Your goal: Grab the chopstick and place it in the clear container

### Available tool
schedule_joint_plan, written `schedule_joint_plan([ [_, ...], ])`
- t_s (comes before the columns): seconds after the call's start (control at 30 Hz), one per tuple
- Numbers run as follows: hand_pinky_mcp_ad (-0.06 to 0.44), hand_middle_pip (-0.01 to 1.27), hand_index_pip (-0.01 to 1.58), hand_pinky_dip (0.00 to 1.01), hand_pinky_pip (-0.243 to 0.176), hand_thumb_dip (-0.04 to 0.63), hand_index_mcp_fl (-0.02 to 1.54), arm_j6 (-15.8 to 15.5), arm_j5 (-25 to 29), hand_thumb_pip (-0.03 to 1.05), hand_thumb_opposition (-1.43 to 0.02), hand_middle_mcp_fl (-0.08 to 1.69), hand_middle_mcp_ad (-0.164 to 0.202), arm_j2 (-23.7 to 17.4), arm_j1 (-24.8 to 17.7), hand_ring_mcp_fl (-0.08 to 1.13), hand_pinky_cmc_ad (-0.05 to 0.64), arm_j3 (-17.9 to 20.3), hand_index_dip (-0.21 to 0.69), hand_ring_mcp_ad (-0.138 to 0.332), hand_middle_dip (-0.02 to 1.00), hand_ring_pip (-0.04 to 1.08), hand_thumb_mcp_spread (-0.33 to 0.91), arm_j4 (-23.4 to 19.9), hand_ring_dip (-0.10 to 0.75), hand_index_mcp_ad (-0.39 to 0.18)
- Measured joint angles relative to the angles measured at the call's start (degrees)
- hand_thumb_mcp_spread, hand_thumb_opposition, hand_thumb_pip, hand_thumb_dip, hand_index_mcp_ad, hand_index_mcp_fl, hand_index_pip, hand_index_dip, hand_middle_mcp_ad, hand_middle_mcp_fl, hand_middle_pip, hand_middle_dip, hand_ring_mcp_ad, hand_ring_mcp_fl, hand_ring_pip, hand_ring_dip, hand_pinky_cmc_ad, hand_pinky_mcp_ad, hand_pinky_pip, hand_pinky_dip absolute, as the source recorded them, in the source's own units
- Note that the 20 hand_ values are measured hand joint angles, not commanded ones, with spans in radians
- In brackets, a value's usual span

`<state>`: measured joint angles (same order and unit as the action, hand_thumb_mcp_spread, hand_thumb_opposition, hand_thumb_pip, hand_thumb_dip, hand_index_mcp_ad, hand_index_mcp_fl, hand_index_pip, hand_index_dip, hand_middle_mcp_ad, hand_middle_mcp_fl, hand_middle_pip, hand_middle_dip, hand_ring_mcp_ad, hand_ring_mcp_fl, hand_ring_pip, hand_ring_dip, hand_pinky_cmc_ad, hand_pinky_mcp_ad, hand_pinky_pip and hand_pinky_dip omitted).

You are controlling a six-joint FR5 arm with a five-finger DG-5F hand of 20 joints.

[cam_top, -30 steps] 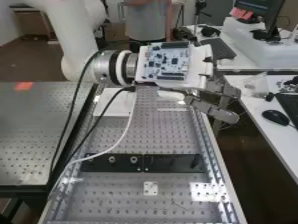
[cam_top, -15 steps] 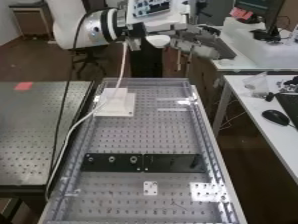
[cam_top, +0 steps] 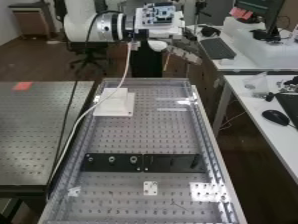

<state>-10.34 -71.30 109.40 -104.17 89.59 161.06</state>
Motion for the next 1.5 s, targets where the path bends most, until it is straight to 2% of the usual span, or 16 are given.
schedule_joint_plan([
  [0.33,0.33,0.17,0.39,0.18,-0.012,0.234,1.31,2.3,-4.7,0.43,-1.1,1.41,0.037,7.2,-1.2,0.57,0.379,-4.5,0.445,0.0,0.65,0.12,0.79,4.3,0.51,-0.253],
  [0.5,0.33,0.17,0.39,0.18,-0.012,0.234,1.31,3.8,-3.8,0.43,-1.1,1.41,0.037,10.2,-1.2,0.57,0.379,-6.0,0.445,0.0,0.65,0.12,0.79,7.3,0.506,-0.251],
  [0.67,0.33,0.17,0.39,0.18,-0.012,0.234,1.31,4.6,-3.9,0.43,-1.1,1.41,0.038,11.2,-1.0,0.57,0.379,-6.2,0.445,0.0,0.65,0.12,0.79,8.0,0.506,-0.253],
  [1.13,0.33,0.17,0.39,0.18,-0.012,0.234,1.31,-0.8,-0.8,0.43,-1.1,1.41,0.037,11.3,-1.0,0.57,0.379,-4.8,0.445,0.0,0.65,0.12,0.79,8.4,0.506,-0.251],
  [1.27,0.33,0.17,0.39,0.18,-0.012,0.234,1.31,-3.2,0.1,0.43,-1.1,1.41,0.038,12.0,-1.0,0.57,0.379,-5.2,0.445,0.0,0.65,0.12,0.79,9.8,0.506,-0.251],
  [1.5,0.33,0.17,0.39,0.18,-0.012,0.234,1.31,-4.7,0.3,0.43,-1.1,1.41,0.038,13.3,-0.8,0.57,0.379,-6.5,0.445,0.0,0.65,0.12,0.79,10.9,0.506,-0.253],
])
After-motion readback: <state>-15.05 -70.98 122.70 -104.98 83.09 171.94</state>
